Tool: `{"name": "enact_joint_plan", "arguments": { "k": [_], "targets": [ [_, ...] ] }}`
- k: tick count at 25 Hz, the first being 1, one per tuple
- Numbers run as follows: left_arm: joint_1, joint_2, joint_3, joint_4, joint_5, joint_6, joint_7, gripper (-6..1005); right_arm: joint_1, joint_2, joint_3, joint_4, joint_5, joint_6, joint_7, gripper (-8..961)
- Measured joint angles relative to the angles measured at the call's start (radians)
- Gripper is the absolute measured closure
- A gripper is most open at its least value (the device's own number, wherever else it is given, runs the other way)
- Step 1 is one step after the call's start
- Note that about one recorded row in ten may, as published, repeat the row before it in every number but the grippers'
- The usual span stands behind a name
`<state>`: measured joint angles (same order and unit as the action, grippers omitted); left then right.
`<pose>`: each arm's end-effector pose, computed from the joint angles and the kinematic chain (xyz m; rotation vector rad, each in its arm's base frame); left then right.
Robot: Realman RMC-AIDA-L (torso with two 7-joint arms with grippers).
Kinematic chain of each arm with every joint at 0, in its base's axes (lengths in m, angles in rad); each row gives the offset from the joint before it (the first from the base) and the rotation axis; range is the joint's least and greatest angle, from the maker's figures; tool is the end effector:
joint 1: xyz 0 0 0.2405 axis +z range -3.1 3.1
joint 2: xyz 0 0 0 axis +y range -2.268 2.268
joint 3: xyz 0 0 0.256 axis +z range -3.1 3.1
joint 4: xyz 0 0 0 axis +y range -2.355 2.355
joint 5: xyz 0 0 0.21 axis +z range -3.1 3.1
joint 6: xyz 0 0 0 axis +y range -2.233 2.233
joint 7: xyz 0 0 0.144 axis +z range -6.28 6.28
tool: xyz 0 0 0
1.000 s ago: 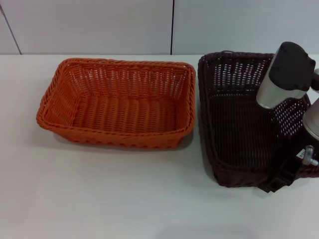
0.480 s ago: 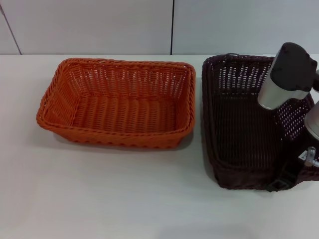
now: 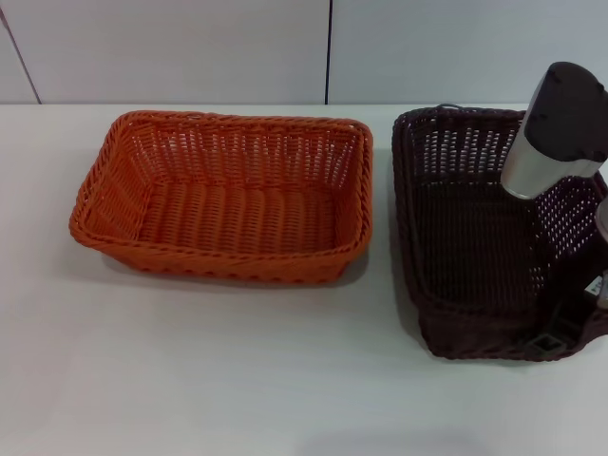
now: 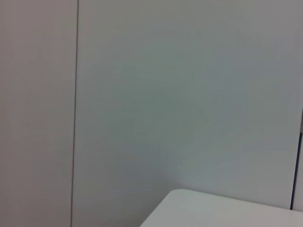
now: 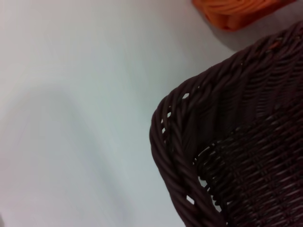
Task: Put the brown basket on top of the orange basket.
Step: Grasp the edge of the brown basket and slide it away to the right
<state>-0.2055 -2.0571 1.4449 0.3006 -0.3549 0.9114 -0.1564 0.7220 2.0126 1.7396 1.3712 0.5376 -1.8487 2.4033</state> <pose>-0.4321 0.2778 0.0583 -1.1645 -0.8068 -0.4577 0.1596 0.3450 0.0253 -2.7741 0.6537 -0.8381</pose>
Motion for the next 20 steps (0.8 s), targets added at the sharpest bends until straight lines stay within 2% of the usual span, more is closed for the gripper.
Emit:
{"name": "enact_joint_plan", "arguments": {
  "k": [20],
  "targets": [
    [-0.008,0.000,-0.001,-0.001,-0.001,0.000,0.002,186,0.007,-0.001,0.038,0.321,-0.097,-0.170,0.054,775]
  ]
}}
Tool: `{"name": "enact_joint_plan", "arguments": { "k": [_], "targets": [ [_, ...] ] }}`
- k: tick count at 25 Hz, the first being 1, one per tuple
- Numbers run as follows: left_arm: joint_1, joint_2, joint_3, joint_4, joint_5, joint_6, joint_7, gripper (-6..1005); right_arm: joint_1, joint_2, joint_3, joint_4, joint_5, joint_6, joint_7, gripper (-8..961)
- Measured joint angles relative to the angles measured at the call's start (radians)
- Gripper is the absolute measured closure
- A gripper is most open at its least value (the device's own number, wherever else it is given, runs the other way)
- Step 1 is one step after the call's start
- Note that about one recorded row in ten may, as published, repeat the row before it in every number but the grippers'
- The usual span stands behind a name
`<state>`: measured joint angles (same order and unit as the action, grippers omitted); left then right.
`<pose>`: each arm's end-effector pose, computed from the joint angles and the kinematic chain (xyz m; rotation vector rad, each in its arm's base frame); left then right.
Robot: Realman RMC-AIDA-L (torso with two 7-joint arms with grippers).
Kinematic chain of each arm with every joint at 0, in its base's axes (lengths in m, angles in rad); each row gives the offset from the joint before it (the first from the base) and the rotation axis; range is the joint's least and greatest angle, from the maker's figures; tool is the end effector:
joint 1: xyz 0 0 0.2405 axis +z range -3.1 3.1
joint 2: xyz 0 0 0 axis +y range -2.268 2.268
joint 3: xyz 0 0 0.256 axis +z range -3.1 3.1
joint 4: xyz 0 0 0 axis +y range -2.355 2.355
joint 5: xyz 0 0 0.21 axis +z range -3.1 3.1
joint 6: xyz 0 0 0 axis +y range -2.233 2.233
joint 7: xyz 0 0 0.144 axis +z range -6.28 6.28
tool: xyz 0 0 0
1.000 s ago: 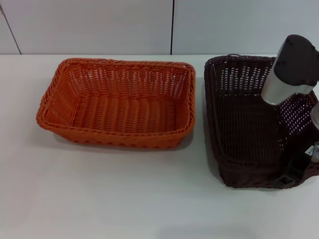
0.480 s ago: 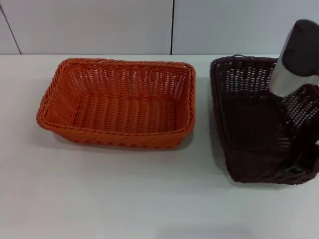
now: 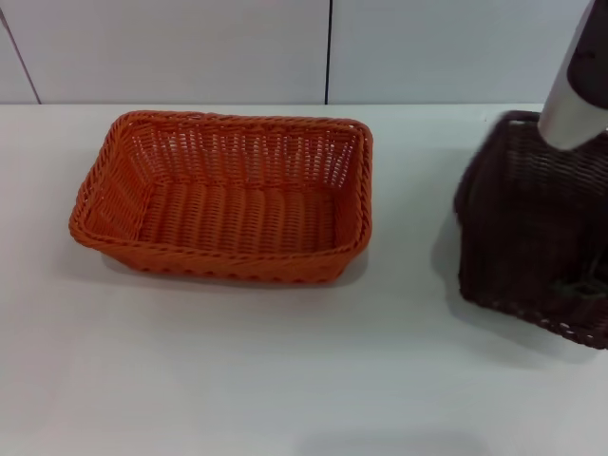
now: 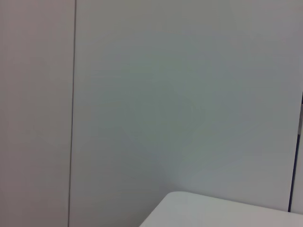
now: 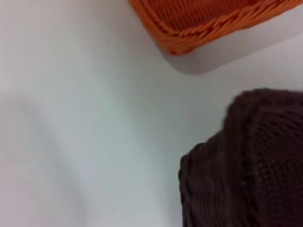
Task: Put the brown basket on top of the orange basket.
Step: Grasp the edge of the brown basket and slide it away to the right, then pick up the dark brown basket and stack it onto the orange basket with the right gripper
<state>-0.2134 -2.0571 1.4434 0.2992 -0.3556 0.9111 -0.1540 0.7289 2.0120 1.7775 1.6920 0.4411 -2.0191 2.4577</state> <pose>-0.4304 0.2808 0.0584 -1.1668 -0.8026 -0.4611 0.1201 0.3333 0.0698 -2.6242 0.5078 -0.8341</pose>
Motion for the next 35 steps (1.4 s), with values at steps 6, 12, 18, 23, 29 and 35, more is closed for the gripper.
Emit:
{"name": "enact_joint_plan", "arguments": {
  "k": [6,12,18,23,29,35],
  "targets": [
    [0.000,0.000,0.000,-0.003,0.000,0.000,-0.001,186,0.015,0.000,0.000,0.083,-0.035,-0.033,0.005,798],
    [0.000,0.000,0.000,-0.012,0.000,0.000,-0.001,186,0.041,0.000,0.000,0.126,-0.041,-0.041,0.009,804],
    [-0.001,0.000,0.000,-0.012,0.000,0.000,-0.002,186,0.074,0.001,-0.019,0.183,-0.049,-0.046,-0.001,804],
    [-0.001,0.000,-0.001,-0.012,0.000,0.000,-0.002,186,0.104,0.001,-0.036,0.200,-0.050,-0.025,-0.048,804],
    [-0.001,-0.002,-0.008,-0.012,0.000,0.000,-0.007,186,0.115,0.003,-0.127,0.218,-0.055,0.048,-0.132,804],
    [-0.003,-0.003,-0.009,-0.014,0.000,-0.001,-0.048,186,0.102,0.014,-0.179,0.240,-0.063,0.128,-0.346,803]
  ]
}}
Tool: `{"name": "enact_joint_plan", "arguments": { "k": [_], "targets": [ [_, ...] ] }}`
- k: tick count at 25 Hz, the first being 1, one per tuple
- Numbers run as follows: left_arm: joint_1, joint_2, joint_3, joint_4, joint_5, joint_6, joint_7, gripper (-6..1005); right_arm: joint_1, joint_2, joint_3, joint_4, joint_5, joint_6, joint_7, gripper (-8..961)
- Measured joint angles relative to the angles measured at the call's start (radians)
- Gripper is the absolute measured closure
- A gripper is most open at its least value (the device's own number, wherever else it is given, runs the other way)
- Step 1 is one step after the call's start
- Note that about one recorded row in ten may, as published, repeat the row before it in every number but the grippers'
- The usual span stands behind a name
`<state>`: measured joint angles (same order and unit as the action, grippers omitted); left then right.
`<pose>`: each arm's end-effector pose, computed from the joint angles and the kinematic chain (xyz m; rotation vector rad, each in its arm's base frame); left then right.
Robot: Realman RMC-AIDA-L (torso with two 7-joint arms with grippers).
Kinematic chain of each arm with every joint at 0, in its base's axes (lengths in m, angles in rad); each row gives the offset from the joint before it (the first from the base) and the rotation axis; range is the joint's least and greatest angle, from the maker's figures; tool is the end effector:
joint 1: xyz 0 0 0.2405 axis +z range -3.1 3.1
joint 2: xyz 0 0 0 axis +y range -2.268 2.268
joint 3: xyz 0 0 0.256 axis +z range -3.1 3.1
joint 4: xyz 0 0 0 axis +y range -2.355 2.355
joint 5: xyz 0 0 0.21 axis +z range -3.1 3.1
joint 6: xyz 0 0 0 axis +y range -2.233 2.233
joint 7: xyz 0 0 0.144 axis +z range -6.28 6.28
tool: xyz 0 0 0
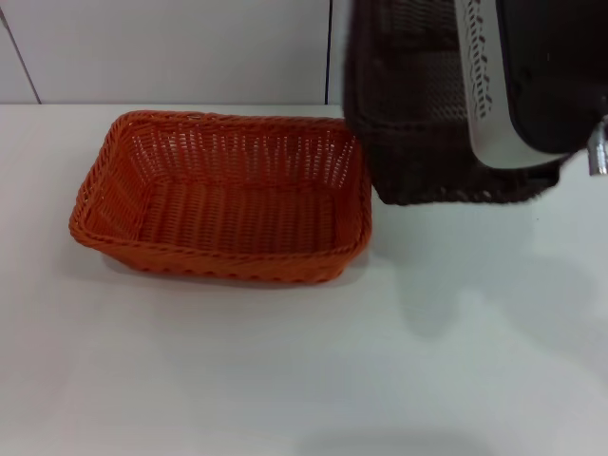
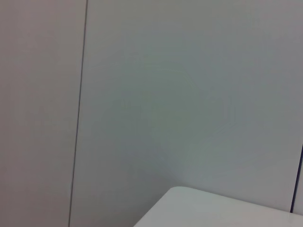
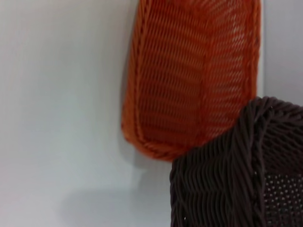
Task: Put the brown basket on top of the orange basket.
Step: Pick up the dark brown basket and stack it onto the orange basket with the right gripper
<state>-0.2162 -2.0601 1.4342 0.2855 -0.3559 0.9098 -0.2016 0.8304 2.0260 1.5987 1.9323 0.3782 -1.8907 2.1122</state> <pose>-0.4329 0.2785 0.0567 -1.1417 -0.8445 -0.4918 0.0306 0.3305 0.0610 -2.5044 -0.5140 -0.7997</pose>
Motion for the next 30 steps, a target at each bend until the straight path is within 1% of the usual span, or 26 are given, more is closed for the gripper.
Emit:
{"name": "enact_joint_plan", "arguments": {
  "k": [1,6,11,15,20,23,27,29,30],
  "targets": [
    [0.000,0.000,0.000,0.000,0.000,0.000,-0.005,186,0.000,0.000,0.000,0.000,0.000,0.000,0.000,803],
    [0.000,-0.002,-0.013,0.000,0.000,0.000,-0.008,186,-0.032,0.002,0.007,0.009,0.006,0.115,-0.150,803],
    [0.004,-0.005,-0.043,-0.001,0.000,0.000,-0.010,186,-0.056,0.013,0.000,-0.002,0.035,0.193,-0.276,803],
    [0.006,-0.005,-0.048,-0.002,0.000,0.000,-0.011,186,-0.071,0.014,0.000,-0.014,0.121,0.212,-0.375,803],
    [0.022,-0.005,-0.076,-0.013,0.000,0.010,-0.038,186,-0.087,0.013,0.006,-0.021,0.220,0.209,-0.542,803],
    [0.027,-0.005,-0.080,-0.013,0.000,0.019,-0.038,186,-0.098,0.014,0.013,-0.017,0.244,0.219,-0.597,804],
    [0.032,-0.005,-0.081,-0.013,0.000,0.023,-0.038,186,-0.114,0.017,0.048,-0.035,0.255,0.263,-0.676,804],
    [0.034,-0.003,-0.080,-0.012,0.000,0.024,-0.038,186,-0.125,0.024,0.080,-0.054,0.284,0.293,-0.734,803],
    [0.034,-0.002,-0.080,-0.012,0.000,0.024,-0.038,186,-0.131,0.030,0.122,-0.072,0.328,0.313,-0.791,803]
  ]
}}
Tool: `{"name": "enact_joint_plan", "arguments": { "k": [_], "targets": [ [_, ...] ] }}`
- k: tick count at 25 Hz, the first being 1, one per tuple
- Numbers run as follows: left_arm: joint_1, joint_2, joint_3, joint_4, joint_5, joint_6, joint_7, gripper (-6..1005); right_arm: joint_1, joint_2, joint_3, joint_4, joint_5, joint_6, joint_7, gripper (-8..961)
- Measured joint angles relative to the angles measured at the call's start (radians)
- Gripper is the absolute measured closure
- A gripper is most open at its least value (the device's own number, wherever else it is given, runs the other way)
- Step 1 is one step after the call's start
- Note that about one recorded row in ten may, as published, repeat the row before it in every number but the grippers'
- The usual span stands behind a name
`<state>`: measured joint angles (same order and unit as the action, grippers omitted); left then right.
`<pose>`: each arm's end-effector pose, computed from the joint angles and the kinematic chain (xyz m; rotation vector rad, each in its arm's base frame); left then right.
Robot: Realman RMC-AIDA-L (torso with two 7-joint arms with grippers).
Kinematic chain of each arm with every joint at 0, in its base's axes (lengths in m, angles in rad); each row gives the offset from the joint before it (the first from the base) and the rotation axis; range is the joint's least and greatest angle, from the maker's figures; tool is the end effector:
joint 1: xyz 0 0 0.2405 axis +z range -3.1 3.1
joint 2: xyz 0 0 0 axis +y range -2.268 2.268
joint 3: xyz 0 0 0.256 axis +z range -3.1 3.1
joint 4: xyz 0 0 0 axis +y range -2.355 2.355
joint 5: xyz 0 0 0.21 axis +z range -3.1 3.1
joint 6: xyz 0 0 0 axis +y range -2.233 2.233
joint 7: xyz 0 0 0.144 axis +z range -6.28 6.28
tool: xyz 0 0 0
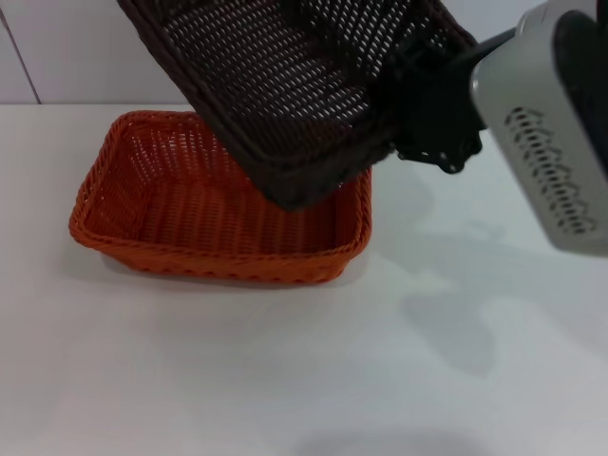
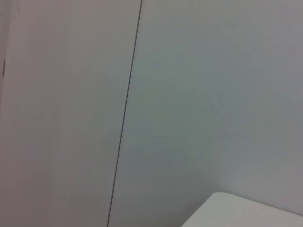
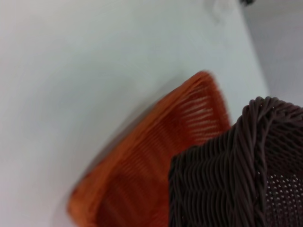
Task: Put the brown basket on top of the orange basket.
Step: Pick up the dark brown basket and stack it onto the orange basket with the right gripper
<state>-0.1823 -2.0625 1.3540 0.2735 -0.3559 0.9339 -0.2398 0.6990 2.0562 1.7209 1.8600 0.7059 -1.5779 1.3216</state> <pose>-0.4489 0.2570 0.0688 -1.0243 -0.8809 -0.5039 0.0272 0.3402 0.0488 -2.3427 -1.4083 -0.4505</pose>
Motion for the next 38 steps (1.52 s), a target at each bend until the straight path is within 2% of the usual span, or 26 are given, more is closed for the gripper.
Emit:
{"name": "enact_joint_plan", "arguments": {
  "k": [5,13,24,38],
  "targets": [
    [0.003,0.003,0.000,0.007,0.000,0.000,0.000,186,0.006,0.005,0.059,-0.048,0.065,0.009,-0.088,803],
    [0.002,0.005,-0.025,0.009,0.000,0.000,0.002,186,0.014,0.005,0.079,-0.111,0.075,0.044,-0.238,804],
    [0.021,-0.004,-0.044,0.001,-0.001,0.014,0.002,186,-0.008,0.004,0.172,-0.153,0.176,0.055,-0.465,804],
    [0.046,-0.007,-0.032,-0.015,0.001,0.031,-0.065,186,0.005,0.001,0.232,-0.338,0.191,0.080,-0.659,805]
  ]
}}
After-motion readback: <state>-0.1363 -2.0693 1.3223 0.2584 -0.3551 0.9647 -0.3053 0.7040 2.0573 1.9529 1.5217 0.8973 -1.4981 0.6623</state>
